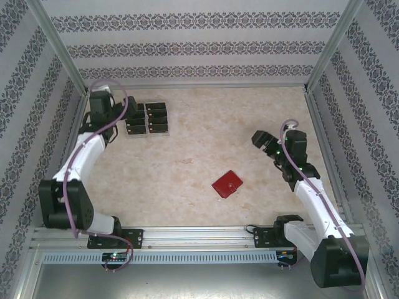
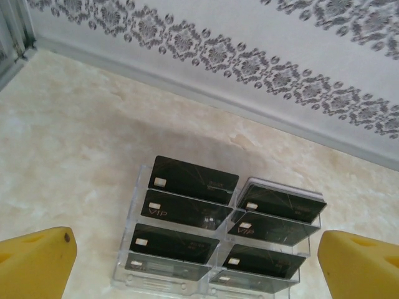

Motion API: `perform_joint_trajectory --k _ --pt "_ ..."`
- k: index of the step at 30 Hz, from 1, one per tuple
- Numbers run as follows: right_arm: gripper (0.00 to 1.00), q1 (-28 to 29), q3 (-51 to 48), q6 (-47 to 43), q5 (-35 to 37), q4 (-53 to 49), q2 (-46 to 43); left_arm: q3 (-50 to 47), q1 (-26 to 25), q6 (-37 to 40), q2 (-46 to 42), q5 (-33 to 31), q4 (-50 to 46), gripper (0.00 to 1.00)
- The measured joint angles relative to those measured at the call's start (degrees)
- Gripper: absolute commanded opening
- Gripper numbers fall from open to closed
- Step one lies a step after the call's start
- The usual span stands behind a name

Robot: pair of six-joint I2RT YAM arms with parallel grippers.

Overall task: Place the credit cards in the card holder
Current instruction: Move the storage box to the top-center of the table.

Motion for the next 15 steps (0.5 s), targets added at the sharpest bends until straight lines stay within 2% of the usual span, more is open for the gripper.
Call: perform_joint_trajectory --k 7,11,15 --pt "0.89 12.74 -0.04 1.92 1.86 -10.93 -3.23 15.15 5.14 -3.41 16.57 5.77 -8.55 1.0" --pt "0.89 15.15 -0.04 2.6 3.56 -13.2 -3.54 19.41 7.65 -4.13 24.02 10.82 -8.61 1.0" --pt "0.9 15.15 -0.04 2.56 4.7 -14.19 -2.49 20.59 8.66 -4.39 28.26 15.56 -7.41 1.0"
